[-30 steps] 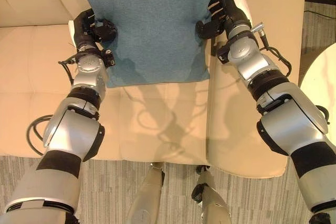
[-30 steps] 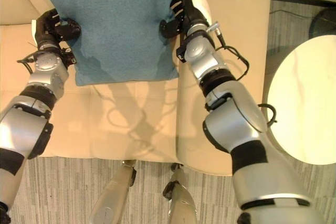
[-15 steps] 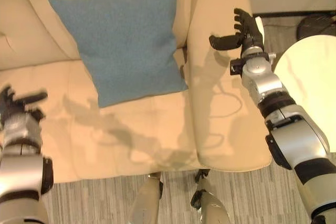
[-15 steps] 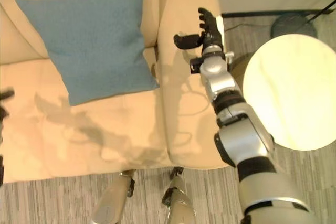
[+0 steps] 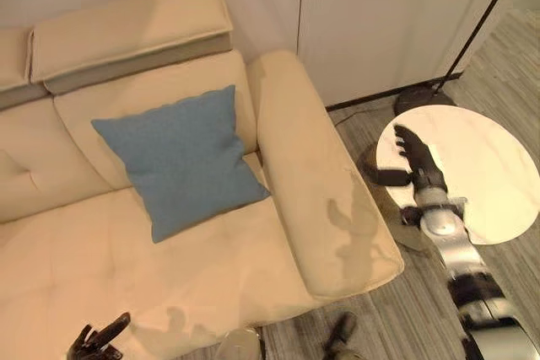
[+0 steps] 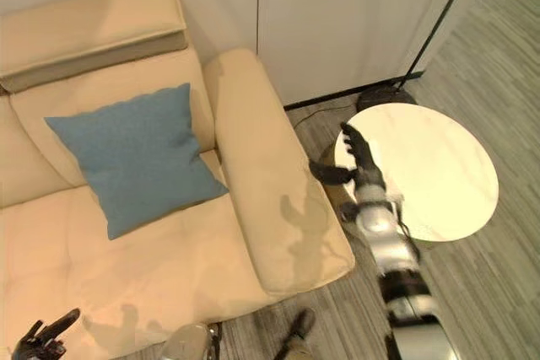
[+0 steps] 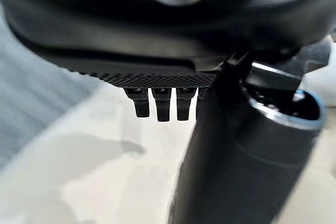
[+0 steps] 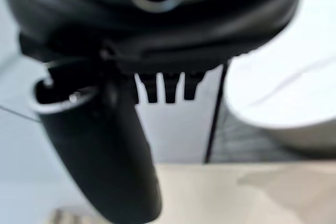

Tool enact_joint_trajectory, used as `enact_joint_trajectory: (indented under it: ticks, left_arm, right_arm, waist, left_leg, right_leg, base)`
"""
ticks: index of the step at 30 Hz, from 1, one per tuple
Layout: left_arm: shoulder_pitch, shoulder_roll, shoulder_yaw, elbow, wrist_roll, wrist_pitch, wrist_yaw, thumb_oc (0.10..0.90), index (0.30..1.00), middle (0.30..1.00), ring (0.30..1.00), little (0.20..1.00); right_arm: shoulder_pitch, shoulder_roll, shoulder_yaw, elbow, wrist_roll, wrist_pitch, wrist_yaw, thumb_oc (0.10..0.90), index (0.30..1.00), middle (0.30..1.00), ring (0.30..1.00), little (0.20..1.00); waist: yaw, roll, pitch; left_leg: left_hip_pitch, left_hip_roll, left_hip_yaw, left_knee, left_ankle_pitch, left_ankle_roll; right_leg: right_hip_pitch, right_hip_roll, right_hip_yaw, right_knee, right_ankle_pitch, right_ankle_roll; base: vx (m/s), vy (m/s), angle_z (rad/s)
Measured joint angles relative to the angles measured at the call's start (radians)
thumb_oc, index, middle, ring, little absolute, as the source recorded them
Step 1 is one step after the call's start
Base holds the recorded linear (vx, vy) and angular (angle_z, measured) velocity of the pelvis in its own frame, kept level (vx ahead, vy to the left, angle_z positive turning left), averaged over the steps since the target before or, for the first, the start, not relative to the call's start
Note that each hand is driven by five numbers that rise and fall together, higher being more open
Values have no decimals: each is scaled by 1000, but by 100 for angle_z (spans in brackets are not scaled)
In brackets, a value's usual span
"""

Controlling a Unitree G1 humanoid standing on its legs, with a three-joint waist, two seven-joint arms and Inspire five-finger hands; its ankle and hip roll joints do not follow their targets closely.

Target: Pick up all the scattered cushions and arrange them neatly on the sofa.

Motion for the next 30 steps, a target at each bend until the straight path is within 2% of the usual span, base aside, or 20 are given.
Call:
enact_joint_trajectory:
  ticks: [1, 2, 3, 6, 8, 9, 10, 11, 12, 13, 14, 15, 17, 18, 19, 20, 22, 24, 25, 30]
  left_arm:
    - [0, 1, -6, 6, 3, 0, -3, 800, 900, 900, 900, 900]
    - [0, 8, -8, 24, 3, 2, -9, 800, 900, 900, 900, 900]
    - [2, 6, -4, 34, 3, 4, -12, 800, 900, 900, 900, 900]
    - [31, -89, -87, 74, 2, 3, -17, 800, 900, 900, 900, 900]
    - [57, -155, -158, 93, -2, 13, -28, 800, 900, 900, 900, 900]
    - [55, -202, -160, 120, -5, 24, -39, 800, 900, 900, 900, 900]
    - [49, -236, -197, 138, -6, 23, -35, 800, 900, 900, 900, 900]
    - [41, -251, -197, 141, -6, 29, -38, 800, 900, 900, 900, 900]
    - [24, -268, -228, 174, 1, 30, -38, 800, 900, 900, 900, 900]
    - [28, -275, -230, 183, 3, 32, -37, 800, 900, 900, 900, 900]
    - [31, -276, -221, 195, 4, 36, -39, 800, 900, 900, 900, 900]
    - [54, -273, -229, 196, 6, 47, -37, 800, 900, 900, 900, 900]
    - [59, -247, -225, 240, 43, 49, -35, 800, 900, 900, 900, 900]
    - [53, -226, -228, 270, 73, 49, -35, 800, 900, 900, 900, 900]
    - [56, -213, -227, 290, 97, 59, -32, 800, 900, 900, 900, 900]
    - [57, -210, -228, 294, 117, 62, -30, 800, 900, 900, 900, 900]
    - [48, -216, -228, 293, 149, 71, -30, 800, 900, 900, 900, 900]
    - [41, -229, -230, 289, 167, 71, -30, 800, 900, 900, 900, 900]
    - [41, -226, -267, 282, 173, 72, -22, 800, 900, 900, 900, 900]
    - [55, -215, -308, 262, 191, 86, -16, 800, 900, 900, 900, 900]
  right_arm:
    - [48, 2, 1, 21, -25, 8, 7, 800, 900, 900, 900, 900]
    - [91, 3, 1, 35, -52, 18, 19, 800, 900, 900, 900, 900]
    - [106, 5, 1, 52, -66, 20, 20, 800, 900, 900, 900, 900]
    - [184, 23, -40, 236, -78, 32, -14, 800, 900, 900, 900, 900]
    - [199, 28, -14, 355, -79, 62, -26, 800, 900, 900, 900, 900]
    - [186, 30, 17, 420, -79, 68, -30, 800, 900, 900, 900, 900]
    - [181, 27, 36, 454, -81, 62, -34, 800, 900, 900, 900, 900]
    - [185, 34, 36, 463, -80, 72, -36, 800, 900, 900, 900, 900]
    - [222, 54, 37, 463, -80, 77, -44, 800, 900, 900, 900, 900]
    - [254, 79, 40, 467, -81, 82, -44, 800, 900, 900, 900, 900]
    - [273, 91, 41, 471, -81, 82, -44, 800, 900, 900, 900, 900]
    - [336, 137, 53, 507, -96, 76, -48, 800, 900, 900, 900, 900]
    - [353, 183, 62, 564, -98, 74, -44, 800, 900, 900, 900, 900]
    - [371, 205, 55, 612, -93, 70, -41, 800, 900, 900, 900, 900]
    - [371, 220, 50, 639, -85, 75, -42, 800, 900, 900, 900, 900]
    - [380, 225, 47, 667, -71, 82, -41, 800, 900, 900, 900, 900]
    - [397, 230, 18, 695, -39, 92, -39, 800, 900, 900, 900, 900]
    - [412, 230, -11, 698, -7, 94, -38, 800, 900, 900, 900, 900]
    - [401, 252, -18, 709, 14, 91, -38, 800, 900, 900, 900, 900]
    - [359, 296, -21, 731, 45, 81, -29, 800, 900, 900, 900, 900]
  waist:
    - [-1, -13, -10]
    - [-1, -40, -26]
    - [-5, -52, -32]
    - [-39, -29, -64]
    - [-35, -4, -83]
    - [-40, 9, -100]
    - [-45, 20, -99]
    - [-51, 19, -86]
    - [-69, 22, -63]
    - [-75, 23, -59]
    - [-74, 14, -58]
    - [-83, -29, -61]
    - [-97, -71, -78]
    - [-123, -80, -83]
    - [-149, -80, -89]
    - [-170, -64, -99]
    - [-213, -32, -119]
    - [-225, 6, -144]
    - [-223, -7, -151]
    - [-206, -36, -174]
  left_leg:
    - [8, 7, -6, 4, 2, -7]
    - [8, -9, -22, 6, 3, -38]
    - [9, -9, -25, 8, 6, -46]
    - [-20, 39, -98, 49, 19, -55]
    - [-64, 83, -176, 86, 53, -63]
    - [-131, 111, -206, 86, 120, -123]
    - [-192, 134, -218, 93, 185, -155]
    - [-211, 134, -219, 93, 234, -191]
    - [-229, 136, -228, 71, 331, -198]
    - [-219, 139, -227, 52, 364, -161]
    - [-217, 136, -219, 51, 369, -156]
    - [-220, 38, -220, 168, 248, -232]
    - [-208, -29, -114, 400, -9, -112]
    - [-162, -36, -85, 482, -90, -122]
    - [-109, -35, -74, 492, -141, -124]
    - [-42, -20, -76, 446, -175, -127]
    - [57, 10, -41, 257, -178, -128]
    - [141, 5, -23, 25, -149, -90]
    - [162, -15, -50, -50, -123, -61]
    - [148, -59, -113, -53, -113, -45]
  right_leg:
    - [32, 7, 70, 39, -27, 33]
    - [71, 23, 128, 12, -39, 50]
    - [99, 33, 159, -34, -59, 42]
    - [176, 130, 239, -171, -107, -38]
    - [157, 186, 250, -176, -94, -74]
    - [63, 211, 264, -131, -111, -100]
    - [0, 235, 261, -94, -102, -126]
    - [-8, 240, 254, -84, -101, -130]
    - [-16, 255, 234, -65, -98, -152]
    - [-5, 260, 216, -66, -113, -172]
    - [1, 248, 196, -70, -125, -185]
    - [-4, 183, 153, -67, -92, -218]
    - [74, 164, 119, -237, 8, -210]
    - [102, 165, 82, -299, 49, -213]
    - [126, 170, 53, -334, 61, -202]
    - [129, 181, 36, -334, 49, -201]
    - [129, 198, -28, -332, 49, -183]
    - [124, 210, -73, -332, 58, -156]
    - [124, 199, -93, -331, 75, -131]
    - [121, 168, -70, -326, 76, -98]
  base:
    - [-221, -282, -12]
    - [-156, -209, -10]
    - [-330, -394, 0]
    - [-464, -422, 11]
    - [-639, -314, -5]
    - [-563, -293, -11]
    - [-655, -378, -1]
    - [-376, -266, 43]
    - [-335, -243, 65]
    - [-348, -220, 70]
    - [-424, -237, 53]
    - [-304, -164, 34]
    - [-231, -79, 35]
    - [-190, 4, 71]
    - [-125, 59, 87]
    - [-142, 81, 110]
    - [-105, 66, 107]
    - [-135, 76, 90]
    - [-115, 63, 66]
    - [-46, 29, 42]
